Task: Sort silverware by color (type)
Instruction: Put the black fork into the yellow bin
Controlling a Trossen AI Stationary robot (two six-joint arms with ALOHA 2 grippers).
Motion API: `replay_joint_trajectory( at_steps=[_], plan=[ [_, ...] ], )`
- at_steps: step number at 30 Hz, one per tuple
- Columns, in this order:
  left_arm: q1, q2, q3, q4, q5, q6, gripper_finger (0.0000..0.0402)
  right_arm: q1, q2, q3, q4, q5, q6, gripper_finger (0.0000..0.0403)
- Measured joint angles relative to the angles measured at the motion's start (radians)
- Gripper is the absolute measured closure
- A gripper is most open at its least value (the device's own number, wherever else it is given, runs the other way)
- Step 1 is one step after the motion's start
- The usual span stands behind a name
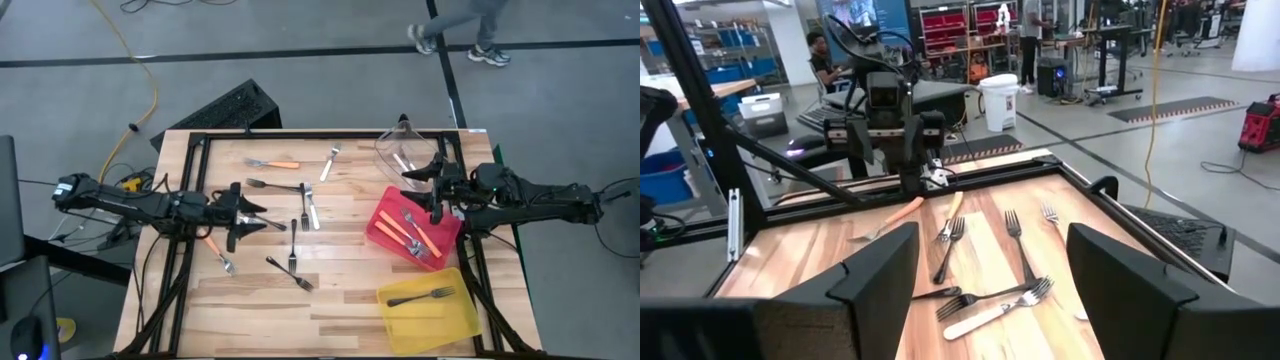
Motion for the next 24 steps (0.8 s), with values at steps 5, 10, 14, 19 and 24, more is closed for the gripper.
replay_joint_trajectory(
  at_steps=[5,10,14,19,24],
  plan=[
    [-0.006,-0.061,0.0,0.004,-0.012,0.02,0.0195,0.0,0.0,0.0,0.001,0.0,0.003,0.0122],
    [-0.006,-0.156,0.0,-0.002,-0.054,0.062,0.0195,0.0,0.0,0.0,0.0,0.0,0.008,0.0122],
    [-0.006,-0.215,0.001,-0.043,-0.066,0.071,0.0195,0.0,0.0,0.0,-0.001,0.0,0.01,0.0122],
    [-0.006,-0.251,0.001,-0.184,-0.066,-0.011,0.0195,0.0,0.0,0.0,-0.003,0.0,0.01,0.0122],
    [-0.006,-0.224,0.001,-0.249,0.012,-0.111,0.0195,0.0,0.001,0.0,-0.008,0.0,0.01,0.0122]
  ],
)
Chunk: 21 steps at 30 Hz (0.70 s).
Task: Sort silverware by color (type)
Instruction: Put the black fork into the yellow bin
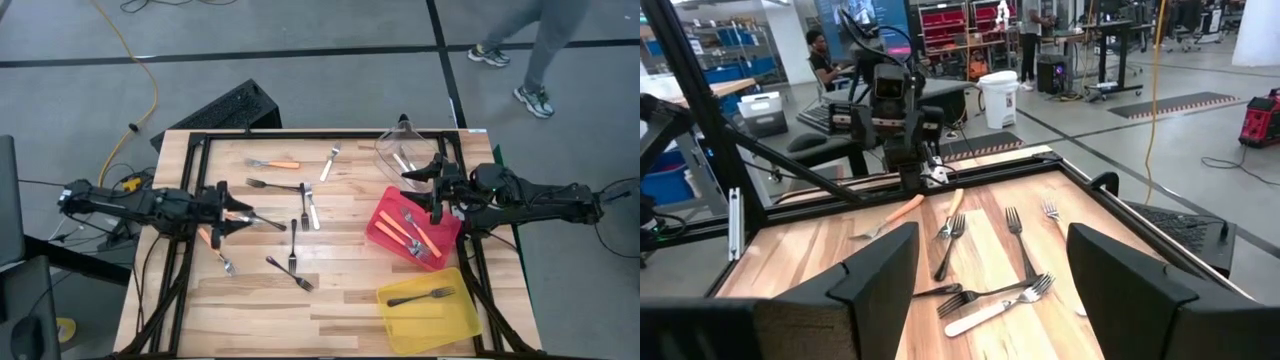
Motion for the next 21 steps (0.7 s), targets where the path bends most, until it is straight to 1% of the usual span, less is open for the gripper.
replay_joint_trajectory(
  at_steps=[6,10,16,21],
  plan=[
    [0.0,0.084,0.0,-0.049,0.056,-0.03,0.0195,0.0,0.031,0.0,-0.002,0.0,-0.001,0.0122],
    [0.0,0.147,0.0,-0.039,0.044,-0.031,0.0195,0.0,0.063,0.0,0.002,0.001,-0.001,0.0122],
    [0.0,0.226,0.0,0.059,0.067,-0.107,0.0195,0.0,0.084,0.0,0.014,0.001,-0.004,0.0122],
    [0.0,0.28,0.0,0.07,0.08,-0.097,0.0195,0.0,0.084,0.0,0.02,0.002,-0.013,0.0122]
  ],
)
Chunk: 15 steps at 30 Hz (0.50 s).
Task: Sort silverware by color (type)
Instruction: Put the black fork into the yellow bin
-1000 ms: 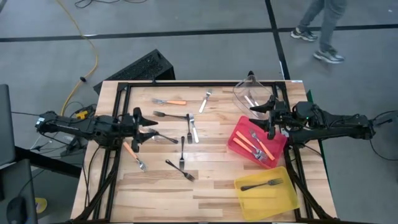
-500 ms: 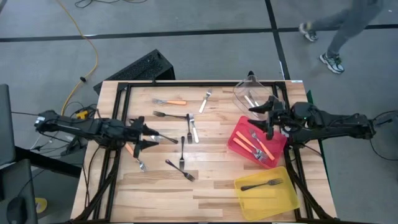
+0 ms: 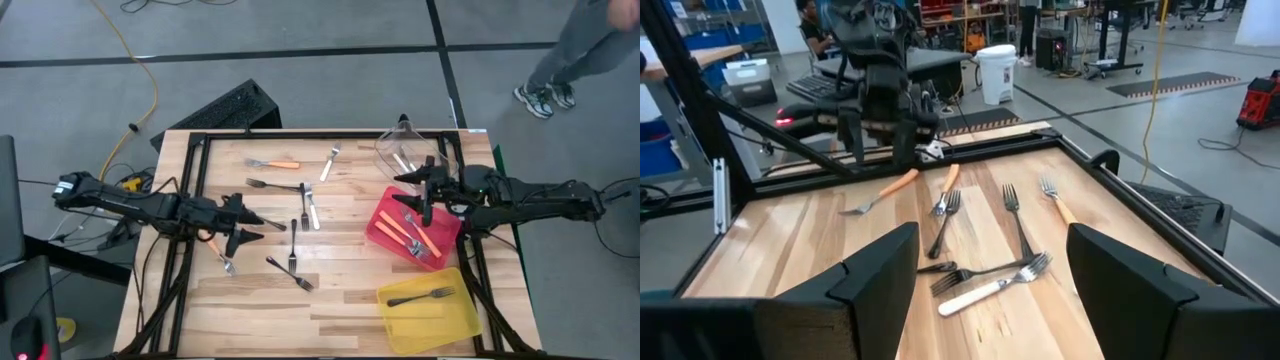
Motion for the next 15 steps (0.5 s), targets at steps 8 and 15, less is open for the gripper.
replay_joint_trajectory(
  at_steps=[8,15],
  plan=[
    [0.001,0.051,0.0,0.0,-0.013,-0.006,0.0195,-0.001,-0.001,0.0,0.019,0.003,-0.003,0.0122],
    [0.03,0.036,0.069,-0.001,0.014,0.003,0.0195,-0.04,-0.001,0.043,0.067,0.003,-0.007,0.0122]
  ],
)
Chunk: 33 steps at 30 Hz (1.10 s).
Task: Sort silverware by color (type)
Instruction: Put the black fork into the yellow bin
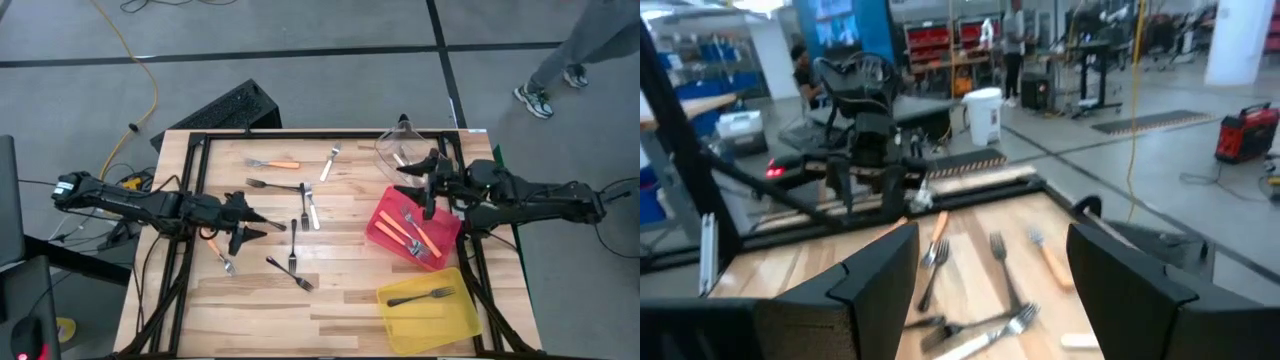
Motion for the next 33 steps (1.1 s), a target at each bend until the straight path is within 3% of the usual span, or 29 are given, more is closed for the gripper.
replay_joint_trajectory(
  at_steps=[6,19,33],
  plan=[
    [0.026,-0.004,0.051,-0.047,-0.001,0.088,0.0195,-0.019,-0.001,0.023,-0.003,-0.001,-0.041,0.0122],
    [0.119,-0.003,0.07,-0.276,0.016,0.067,0.0195,-0.019,-0.007,0.024,-0.04,-0.001,-0.044,0.0122],
    [0.203,0.031,0.015,-0.245,0.027,0.173,0.0195,-0.019,-0.005,0.024,-0.065,0.004,-0.035,0.0122]
  ],
)
